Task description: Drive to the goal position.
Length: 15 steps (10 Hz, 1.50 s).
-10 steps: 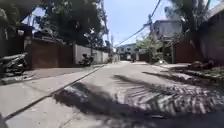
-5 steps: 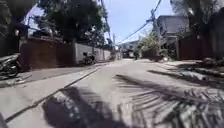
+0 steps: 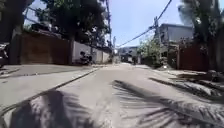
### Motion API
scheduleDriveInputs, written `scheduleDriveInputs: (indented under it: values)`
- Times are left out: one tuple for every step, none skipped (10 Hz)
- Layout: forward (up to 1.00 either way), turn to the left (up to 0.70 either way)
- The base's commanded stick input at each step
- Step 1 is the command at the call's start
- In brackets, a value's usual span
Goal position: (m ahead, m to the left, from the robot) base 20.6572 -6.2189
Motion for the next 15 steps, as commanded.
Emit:
scheduleDriveInputs:
  values:
    - [1.0,0.01]
    - [1.0,0.01]
    - [1.0,0.01]
    - [1.0,0.01]
    - [1.0,0.01]
    - [1.0,0.01]
    - [1.0,0.01]
    - [1.0,0.01]
    - [1.0,0.01]
    - [1.0,0.01]
    - [1.0,0.01]
    - [1.0,0.01]
    - [1.0,0.01]
    - [1.0,0.01]
    - [1.0,0.01]
